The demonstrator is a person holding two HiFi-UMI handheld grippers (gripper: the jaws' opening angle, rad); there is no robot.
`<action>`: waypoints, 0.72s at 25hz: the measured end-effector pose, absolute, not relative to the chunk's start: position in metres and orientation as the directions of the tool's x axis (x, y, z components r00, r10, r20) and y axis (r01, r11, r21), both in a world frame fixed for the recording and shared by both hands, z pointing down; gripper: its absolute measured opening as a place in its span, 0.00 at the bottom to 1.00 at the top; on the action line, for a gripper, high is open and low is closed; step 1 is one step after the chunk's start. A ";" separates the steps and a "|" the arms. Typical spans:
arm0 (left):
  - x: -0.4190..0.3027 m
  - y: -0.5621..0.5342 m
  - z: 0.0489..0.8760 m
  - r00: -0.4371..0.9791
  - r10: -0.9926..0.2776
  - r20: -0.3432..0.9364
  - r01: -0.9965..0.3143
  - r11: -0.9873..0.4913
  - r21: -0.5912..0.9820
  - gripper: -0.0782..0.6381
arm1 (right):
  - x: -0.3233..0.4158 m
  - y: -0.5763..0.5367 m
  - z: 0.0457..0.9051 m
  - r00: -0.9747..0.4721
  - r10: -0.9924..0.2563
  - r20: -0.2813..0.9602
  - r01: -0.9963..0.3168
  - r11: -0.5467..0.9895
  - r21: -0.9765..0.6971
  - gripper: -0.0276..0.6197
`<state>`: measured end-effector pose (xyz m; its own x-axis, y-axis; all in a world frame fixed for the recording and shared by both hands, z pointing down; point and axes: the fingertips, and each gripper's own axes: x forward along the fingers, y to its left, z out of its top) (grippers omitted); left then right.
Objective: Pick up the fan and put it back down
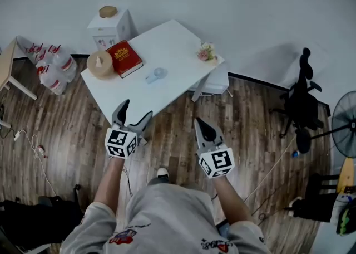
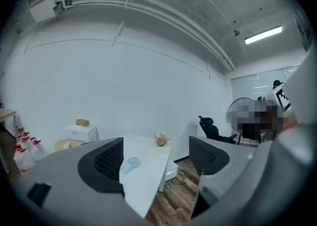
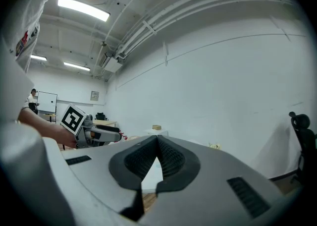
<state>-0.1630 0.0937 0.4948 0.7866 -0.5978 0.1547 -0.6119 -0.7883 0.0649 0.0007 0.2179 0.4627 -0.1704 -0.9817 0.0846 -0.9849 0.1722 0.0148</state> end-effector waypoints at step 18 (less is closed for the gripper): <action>-0.123 -0.088 0.540 0.703 -0.655 0.276 -0.688 -0.725 0.033 0.67 | 0.078 -0.006 0.490 -0.265 -0.960 0.095 -0.964 0.261 -0.045 0.04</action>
<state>-0.1234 -0.0880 0.5397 0.7032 -0.6551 0.2762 -0.6882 -0.7248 0.0332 0.0776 -0.0058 0.4896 -0.2646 -0.9596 0.0953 -0.9642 0.2614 -0.0450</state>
